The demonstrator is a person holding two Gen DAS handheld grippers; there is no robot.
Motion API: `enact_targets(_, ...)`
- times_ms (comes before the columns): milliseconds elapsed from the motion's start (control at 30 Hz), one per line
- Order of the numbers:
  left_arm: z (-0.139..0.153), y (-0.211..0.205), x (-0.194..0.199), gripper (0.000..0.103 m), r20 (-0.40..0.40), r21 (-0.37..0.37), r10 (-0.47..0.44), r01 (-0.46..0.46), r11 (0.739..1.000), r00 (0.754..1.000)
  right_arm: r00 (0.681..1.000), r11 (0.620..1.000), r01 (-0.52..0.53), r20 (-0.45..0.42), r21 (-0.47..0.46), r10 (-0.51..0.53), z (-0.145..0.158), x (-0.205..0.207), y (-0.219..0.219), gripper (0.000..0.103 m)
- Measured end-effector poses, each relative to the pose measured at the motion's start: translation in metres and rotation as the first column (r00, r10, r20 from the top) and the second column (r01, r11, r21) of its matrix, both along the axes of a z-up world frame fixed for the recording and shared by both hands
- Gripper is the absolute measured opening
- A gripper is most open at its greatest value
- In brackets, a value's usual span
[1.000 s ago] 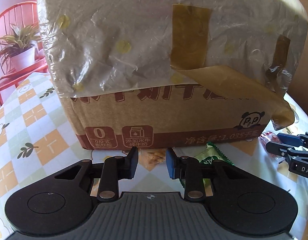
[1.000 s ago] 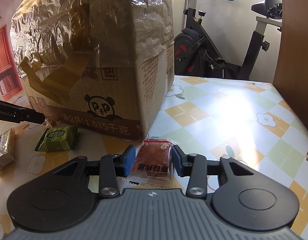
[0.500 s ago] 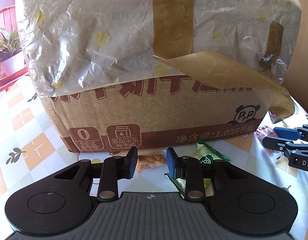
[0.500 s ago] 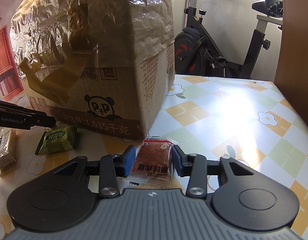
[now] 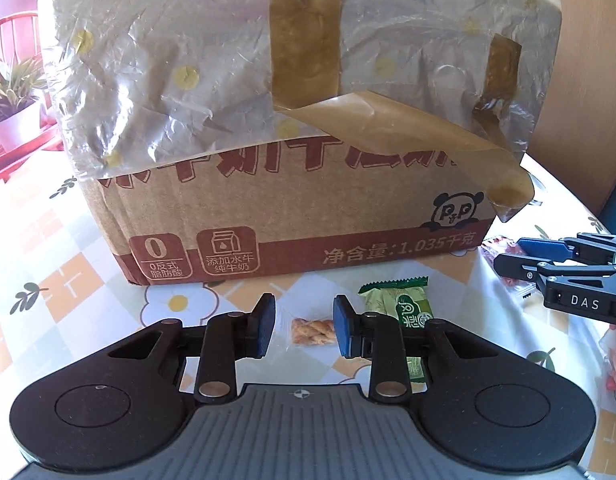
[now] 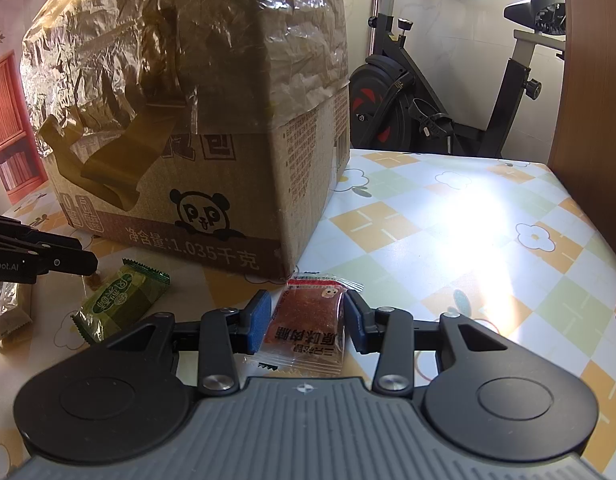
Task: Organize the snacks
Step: 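Grasp the small clear orange-snack packet with the left tool while the right tool holds the red packet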
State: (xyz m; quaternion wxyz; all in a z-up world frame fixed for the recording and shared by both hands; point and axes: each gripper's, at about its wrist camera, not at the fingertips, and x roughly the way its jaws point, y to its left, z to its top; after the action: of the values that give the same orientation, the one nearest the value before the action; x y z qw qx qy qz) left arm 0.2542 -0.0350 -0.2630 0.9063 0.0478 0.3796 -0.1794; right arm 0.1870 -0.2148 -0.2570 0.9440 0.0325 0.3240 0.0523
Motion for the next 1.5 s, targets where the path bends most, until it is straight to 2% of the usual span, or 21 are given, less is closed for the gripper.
enact_targets(100,0.001,0.005,0.006,0.033,-0.004,-0.004,0.014,-0.014,1.000,1.000,1.000,1.000,0.000,0.000,0.000,0.000,0.000,0.000,0.000,0.043)
enact_targets(200,0.003,0.011,0.005,0.033,-0.032,-0.051,0.035,-0.037,0.998,0.999,1.000,1.000,0.000,0.000,0.000,0.000,0.000,0.000,0.000,0.043)
enact_targets(333,0.006,0.017,0.002,0.033,-0.006,-0.055,0.011,-0.012,0.998,1.000,1.000,1.000,0.000,0.000,0.000,0.000,0.000,0.000,0.000,0.043)
enact_targets(433,0.006,0.018,0.013,0.033,-0.013,-0.085,0.024,-0.025,0.996,1.000,1.000,1.000,0.000,0.000,-0.001,0.000,0.000,0.000,0.000,0.043)
enact_targets(567,0.002,0.016,0.030,0.033,-0.061,-0.135,0.005,-0.013,0.991,0.998,1.000,1.000,-0.001,-0.001,0.006,0.001,-0.001,0.000,-0.001,0.043)
enact_targets(667,-0.007,0.015,0.036,0.033,-0.097,-0.121,-0.013,0.001,0.993,0.995,1.000,1.000,-0.001,-0.001,0.006,0.001,-0.001,0.000,-0.001,0.043)
enact_targets(800,-0.008,0.026,0.030,0.033,-0.107,-0.146,0.008,-0.024,0.989,0.994,1.000,1.000,-0.001,-0.001,0.006,0.001,-0.001,0.000,-0.001,0.043)
enact_targets(900,-0.005,0.035,0.023,0.039,-0.140,-0.171,0.034,-0.057,0.984,0.990,1.000,1.000,-0.001,-0.001,0.005,0.001,-0.001,0.000,0.000,0.043)
enact_targets(1000,-0.002,0.037,0.012,0.041,-0.130,-0.192,0.027,-0.052,0.980,0.991,1.000,1.000,-0.001,-0.002,0.006,0.001,-0.001,0.000,-0.001,0.043)
enact_targets(1233,-0.005,0.018,-0.007,0.042,-0.081,-0.080,-0.027,0.021,0.997,0.996,1.000,1.000,0.000,-0.003,0.008,0.000,-0.001,0.000,-0.001,0.043)
enact_targets(1400,-0.004,0.016,0.004,0.042,-0.094,-0.087,0.021,-0.029,0.996,0.995,1.000,1.000,0.000,-0.005,0.011,0.000,-0.002,0.001,-0.001,0.043)
enact_targets(1500,-0.007,0.011,0.006,0.042,-0.090,-0.027,0.068,-0.070,0.997,0.994,1.000,1.000,0.000,-0.005,0.018,0.000,-0.001,0.001,-0.002,0.043)
